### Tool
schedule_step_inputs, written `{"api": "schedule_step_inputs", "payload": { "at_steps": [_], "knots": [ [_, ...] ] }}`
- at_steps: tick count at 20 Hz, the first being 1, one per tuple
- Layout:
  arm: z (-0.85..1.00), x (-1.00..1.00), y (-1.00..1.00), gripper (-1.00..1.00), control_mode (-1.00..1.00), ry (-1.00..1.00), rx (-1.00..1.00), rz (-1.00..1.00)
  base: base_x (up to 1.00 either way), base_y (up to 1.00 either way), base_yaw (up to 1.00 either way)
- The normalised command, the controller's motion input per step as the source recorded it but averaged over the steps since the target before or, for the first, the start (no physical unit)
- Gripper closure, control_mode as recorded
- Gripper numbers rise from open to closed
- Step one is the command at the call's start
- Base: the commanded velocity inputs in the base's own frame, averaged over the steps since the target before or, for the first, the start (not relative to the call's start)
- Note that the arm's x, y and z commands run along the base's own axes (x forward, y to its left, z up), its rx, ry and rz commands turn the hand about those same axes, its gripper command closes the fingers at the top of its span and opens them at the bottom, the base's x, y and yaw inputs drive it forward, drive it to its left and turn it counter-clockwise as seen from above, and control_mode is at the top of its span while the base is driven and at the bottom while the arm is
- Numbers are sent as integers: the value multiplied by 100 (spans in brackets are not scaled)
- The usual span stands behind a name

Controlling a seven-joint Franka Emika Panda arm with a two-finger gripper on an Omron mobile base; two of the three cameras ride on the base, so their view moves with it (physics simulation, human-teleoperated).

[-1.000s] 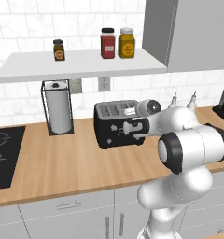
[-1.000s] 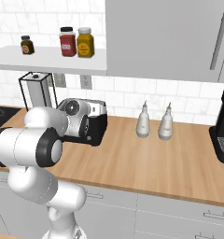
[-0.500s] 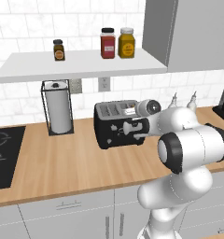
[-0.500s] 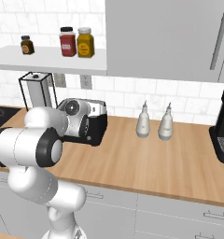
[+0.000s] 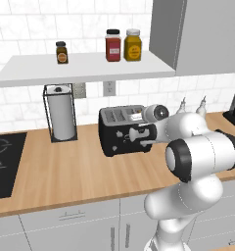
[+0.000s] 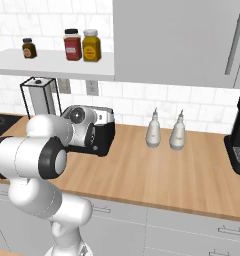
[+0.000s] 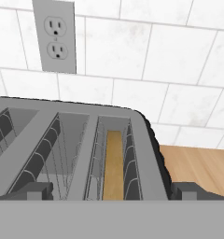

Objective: Start the toaster. Once the lever pops up, take the bread to the plate on the dining counter.

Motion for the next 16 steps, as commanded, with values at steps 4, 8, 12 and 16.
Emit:
{"api": "schedule_step_inputs", "payload": {
  "at_steps": [4,8,12,16],
  "knots": [
    [0,0,0,-100,-100,0,0,0,0,0,0],
    [0,0,0,-100,-100,0,0,0,0,0,0],
    [0,0,0,-100,-100,0,0,0,0,0,0],
    [0,0,0,-100,-100,0,0,0,0,0,0]
  ]
}}
